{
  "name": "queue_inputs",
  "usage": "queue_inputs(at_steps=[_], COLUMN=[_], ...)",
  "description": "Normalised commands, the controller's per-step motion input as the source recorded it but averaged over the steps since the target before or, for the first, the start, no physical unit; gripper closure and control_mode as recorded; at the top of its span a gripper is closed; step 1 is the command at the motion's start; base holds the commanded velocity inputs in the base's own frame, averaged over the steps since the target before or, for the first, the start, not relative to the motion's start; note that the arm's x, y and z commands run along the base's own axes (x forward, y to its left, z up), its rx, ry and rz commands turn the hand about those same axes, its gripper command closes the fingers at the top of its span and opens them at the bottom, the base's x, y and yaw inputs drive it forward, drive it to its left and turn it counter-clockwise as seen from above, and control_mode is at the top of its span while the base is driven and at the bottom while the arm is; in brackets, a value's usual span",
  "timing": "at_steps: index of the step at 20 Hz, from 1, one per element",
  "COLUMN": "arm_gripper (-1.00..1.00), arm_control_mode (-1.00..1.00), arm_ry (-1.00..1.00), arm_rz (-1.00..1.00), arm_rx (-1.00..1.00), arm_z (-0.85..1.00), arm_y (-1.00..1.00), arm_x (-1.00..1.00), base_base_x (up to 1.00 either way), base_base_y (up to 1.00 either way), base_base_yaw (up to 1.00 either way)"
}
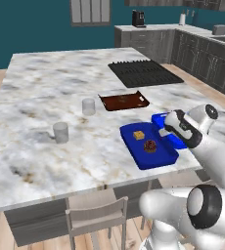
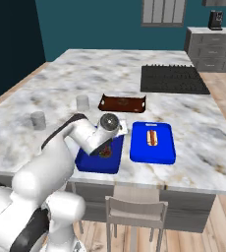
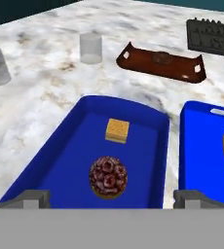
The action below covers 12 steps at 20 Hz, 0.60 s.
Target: Take the cakes from the fridge and place them on the empty tray on the dining counter.
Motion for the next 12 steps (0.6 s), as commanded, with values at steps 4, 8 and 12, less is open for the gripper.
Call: queue_inputs(at_steps=[4,8,12], arm_gripper=[-1.0,-1.0,-1.0], arm_control_mode=[-1.0,-1.0,-1.0], arm_ry=[-0.39,-0.32,-0.21], arm_rz=[-0.04,-0.01,0.0], arm_rx=[0.1,0.06,0.03], arm_z=[0.46,0.28,0.17], arm_y=[-0.64,-0.5,-0.4], arm_x=[-1.0,-0.87,-0.68], base_base_x=[0.0,0.0,0.0], base_base_y=[0.0,0.0,0.0], base_base_yaw=[0.0,0.0,0.0])
